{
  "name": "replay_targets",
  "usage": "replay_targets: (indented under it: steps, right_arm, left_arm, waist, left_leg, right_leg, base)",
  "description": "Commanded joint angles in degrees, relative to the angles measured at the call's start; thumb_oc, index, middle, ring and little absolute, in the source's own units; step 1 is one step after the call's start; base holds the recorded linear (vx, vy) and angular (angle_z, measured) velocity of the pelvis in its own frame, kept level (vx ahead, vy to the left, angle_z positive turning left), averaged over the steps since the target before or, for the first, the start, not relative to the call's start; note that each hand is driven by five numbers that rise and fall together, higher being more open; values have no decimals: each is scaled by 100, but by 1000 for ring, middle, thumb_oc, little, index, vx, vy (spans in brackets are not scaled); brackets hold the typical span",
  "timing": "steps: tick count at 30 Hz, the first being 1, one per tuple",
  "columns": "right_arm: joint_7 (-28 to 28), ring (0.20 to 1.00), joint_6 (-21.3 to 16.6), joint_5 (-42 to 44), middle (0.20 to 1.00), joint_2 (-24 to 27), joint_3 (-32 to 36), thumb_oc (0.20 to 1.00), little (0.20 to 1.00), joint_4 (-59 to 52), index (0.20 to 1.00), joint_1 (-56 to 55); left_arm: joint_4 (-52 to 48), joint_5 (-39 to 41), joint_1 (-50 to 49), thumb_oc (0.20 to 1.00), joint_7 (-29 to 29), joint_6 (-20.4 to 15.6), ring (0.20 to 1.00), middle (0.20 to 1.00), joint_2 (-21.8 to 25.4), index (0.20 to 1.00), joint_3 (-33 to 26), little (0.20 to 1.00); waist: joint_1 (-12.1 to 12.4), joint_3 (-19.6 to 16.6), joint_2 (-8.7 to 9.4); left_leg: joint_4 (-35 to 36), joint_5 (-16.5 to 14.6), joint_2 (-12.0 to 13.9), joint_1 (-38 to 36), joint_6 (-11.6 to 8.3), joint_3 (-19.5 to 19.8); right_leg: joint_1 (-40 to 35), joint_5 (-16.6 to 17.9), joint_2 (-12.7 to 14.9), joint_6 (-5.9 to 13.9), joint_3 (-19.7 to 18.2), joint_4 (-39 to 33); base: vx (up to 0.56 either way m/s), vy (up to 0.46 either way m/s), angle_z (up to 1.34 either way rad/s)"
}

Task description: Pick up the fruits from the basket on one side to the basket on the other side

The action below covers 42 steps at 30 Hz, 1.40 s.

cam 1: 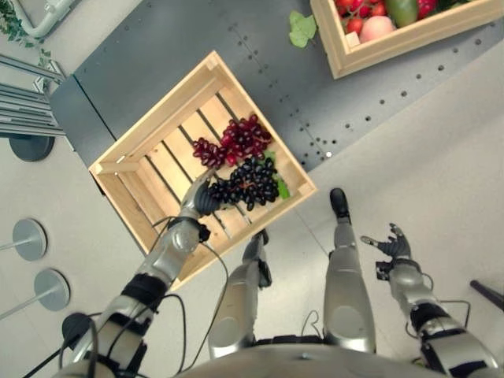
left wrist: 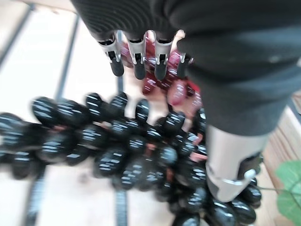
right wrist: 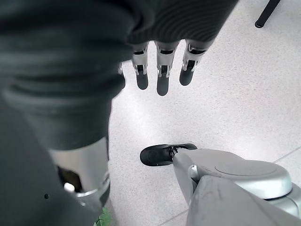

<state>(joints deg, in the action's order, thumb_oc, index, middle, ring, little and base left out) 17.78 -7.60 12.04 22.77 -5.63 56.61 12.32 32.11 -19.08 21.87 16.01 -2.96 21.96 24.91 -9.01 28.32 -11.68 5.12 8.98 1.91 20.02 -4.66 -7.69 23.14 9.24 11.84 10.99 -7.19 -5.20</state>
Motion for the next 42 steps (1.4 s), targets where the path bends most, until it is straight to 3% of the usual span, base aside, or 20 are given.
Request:
replay_targets:
  steps: [1, 16, 28, 30, 31, 32, 42]
  right_arm:
    - [141, 1000, -138, 101, 1000, 45, -92, 1000, 1000, -89, 1000, -21]
    - [232, 1000, -132, 102, 1000, 12, -346, 1000, 1000, 46, 1000, 224]
    - [335, 1000, -129, 56, 1000, -34, -523, 1000, 1000, 54, 1000, 357]
    - [348, 1000, -138, 58, 1000, -43, -546, 1000, 1000, 37, 1000, 367]
    - [367, 1000, -142, 53, 1000, -47, -574, 1000, 1000, 12, 1000, 380]
    - [374, 1000, -150, 44, 1000, -50, -592, 1000, 1000, 1, 1000, 391]
    - [471, 1000, -253, -42, 1000, -14, -672, 1000, 1000, -353, 1000, 354]
  left_arm:
    - [314, -331, 215, 1000, 96, 5, 1000, 1000, 23, 1000, 9, 1000]
    - [1748, -778, 683, 1000, 25, 277, 1000, 1000, -459, 1000, 641, 1000]
    - [2707, -785, 879, 1000, 288, 543, 1000, 1000, -610, 1000, 549, 1000]
    - [2741, -756, 939, 705, 321, 563, 705, 705, -631, 705, 561, 705]
    - [2810, -792, 1025, 253, 310, 596, 253, 253, -664, 253, 595, 253]
    - [2860, -873, 1077, 200, 292, 614, 200, 200, -692, 200, 666, 200]
    - [3044, -1393, 1334, 200, 343, 738, 200, 200, -699, 200, 951, 200]
  waist:
    - [-138, 147, 30]
    - [-222, 147, 57]
    - [-260, 148, 110]
    - [-267, 148, 115]
    - [-275, 148, 130]
    - [-282, 148, 143]
    - [-336, 148, 233]
  left_leg:
    - [-101, -77, 144, 118, -185, 10]
    - [-104, -92, 172, 120, -191, -52]
    - [-100, -86, 196, 153, -206, -101]
    - [-98, -79, 202, 170, -207, -100]
    - [-96, -75, 209, 181, -210, -93]
    - [-97, -74, 210, 189, -209, -95]
    - [-98, -80, 238, 190, -220, -132]
  right_leg:
    - [274, -344, -149, -111, -63, 348]
    - [318, -341, -198, -133, -142, 350]
    - [387, -325, -243, -141, -189, 362]
    - [409, -323, -252, -142, -193, 369]
    - [432, -323, -264, -145, -194, 381]
    - [445, -322, -277, -147, -198, 390]
    - [475, -325, -303, -140, -232, 415]
  base:
    - [-4, -3, -6]
    - [0, 0, 0]
    - [3, 0, -7]
    - [0, 0, 0]
    - [0, 0, 0]
    - [0, 0, 0]
    - [0, 0, 0]
